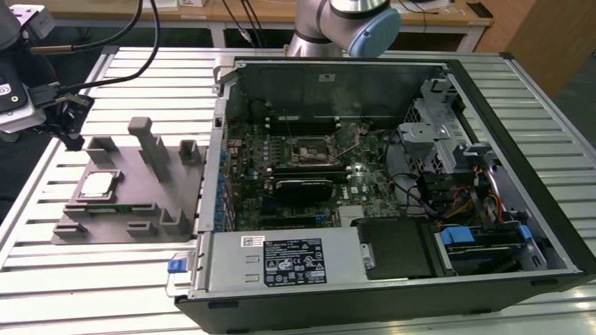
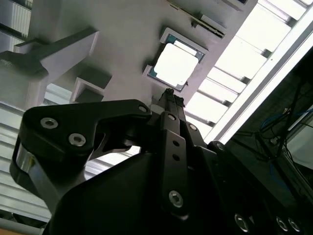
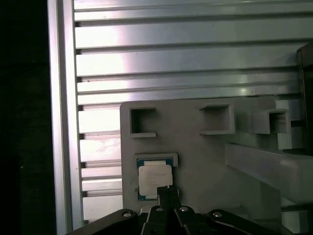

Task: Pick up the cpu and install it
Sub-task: 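Pick up the cpu and move it towards the insertion slot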

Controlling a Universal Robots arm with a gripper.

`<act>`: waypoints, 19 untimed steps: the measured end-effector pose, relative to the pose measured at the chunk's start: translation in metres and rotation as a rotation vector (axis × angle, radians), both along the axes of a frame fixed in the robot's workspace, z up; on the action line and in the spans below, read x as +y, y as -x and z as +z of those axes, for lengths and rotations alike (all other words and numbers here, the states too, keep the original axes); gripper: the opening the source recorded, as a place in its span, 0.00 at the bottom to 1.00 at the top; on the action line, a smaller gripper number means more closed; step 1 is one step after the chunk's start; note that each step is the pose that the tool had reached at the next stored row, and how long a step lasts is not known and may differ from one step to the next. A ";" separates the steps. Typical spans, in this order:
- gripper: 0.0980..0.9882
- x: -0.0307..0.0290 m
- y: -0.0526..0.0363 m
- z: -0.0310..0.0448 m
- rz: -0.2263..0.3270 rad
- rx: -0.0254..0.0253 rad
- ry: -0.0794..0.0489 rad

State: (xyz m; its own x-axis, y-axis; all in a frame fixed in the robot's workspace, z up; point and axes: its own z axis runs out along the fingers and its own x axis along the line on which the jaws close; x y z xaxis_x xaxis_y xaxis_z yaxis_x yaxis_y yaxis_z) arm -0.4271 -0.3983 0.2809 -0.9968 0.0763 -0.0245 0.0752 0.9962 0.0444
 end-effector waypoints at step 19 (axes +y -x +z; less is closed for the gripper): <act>0.01 0.0000 0.0024 -0.0172 0.000 0.0000 0.000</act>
State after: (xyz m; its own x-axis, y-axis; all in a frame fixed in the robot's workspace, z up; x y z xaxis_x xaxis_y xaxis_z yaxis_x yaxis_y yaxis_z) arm -0.4295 -0.3983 0.2637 -0.9968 0.0764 -0.0245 0.0752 0.9962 0.0444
